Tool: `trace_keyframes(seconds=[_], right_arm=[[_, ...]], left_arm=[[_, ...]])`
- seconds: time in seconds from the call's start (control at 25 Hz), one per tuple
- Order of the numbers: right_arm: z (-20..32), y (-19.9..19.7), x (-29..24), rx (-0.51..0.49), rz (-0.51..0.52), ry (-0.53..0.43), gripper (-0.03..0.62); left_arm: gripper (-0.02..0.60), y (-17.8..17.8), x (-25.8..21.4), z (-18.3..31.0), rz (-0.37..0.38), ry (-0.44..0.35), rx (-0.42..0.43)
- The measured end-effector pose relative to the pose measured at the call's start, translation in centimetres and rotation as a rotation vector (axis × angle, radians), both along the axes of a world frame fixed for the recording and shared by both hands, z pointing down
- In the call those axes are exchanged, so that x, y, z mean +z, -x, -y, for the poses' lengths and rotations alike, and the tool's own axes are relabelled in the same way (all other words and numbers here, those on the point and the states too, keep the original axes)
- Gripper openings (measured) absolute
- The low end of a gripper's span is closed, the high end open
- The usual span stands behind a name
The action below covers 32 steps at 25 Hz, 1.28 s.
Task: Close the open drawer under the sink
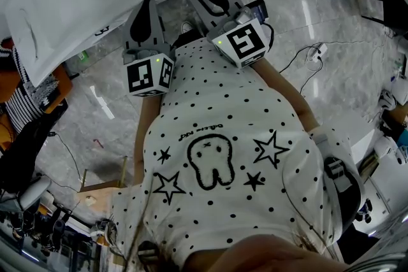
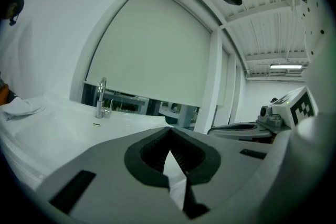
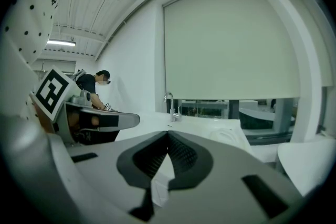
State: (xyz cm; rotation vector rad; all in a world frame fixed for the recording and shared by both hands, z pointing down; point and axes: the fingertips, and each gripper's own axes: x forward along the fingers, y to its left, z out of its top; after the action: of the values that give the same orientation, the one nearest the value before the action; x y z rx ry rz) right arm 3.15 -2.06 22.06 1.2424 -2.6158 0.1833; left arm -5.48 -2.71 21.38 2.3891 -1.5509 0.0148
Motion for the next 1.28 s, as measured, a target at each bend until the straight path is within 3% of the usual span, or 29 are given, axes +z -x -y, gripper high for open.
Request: trace_keyframes(seconds=[1.28], right_arm=[[-0.15, 0.47, 0.15, -0.02, -0.021, 0.007, 0.014]], left_arm=[[0.005, 0.29, 0.12, 0.04, -0.014, 0.012, -0.005]])
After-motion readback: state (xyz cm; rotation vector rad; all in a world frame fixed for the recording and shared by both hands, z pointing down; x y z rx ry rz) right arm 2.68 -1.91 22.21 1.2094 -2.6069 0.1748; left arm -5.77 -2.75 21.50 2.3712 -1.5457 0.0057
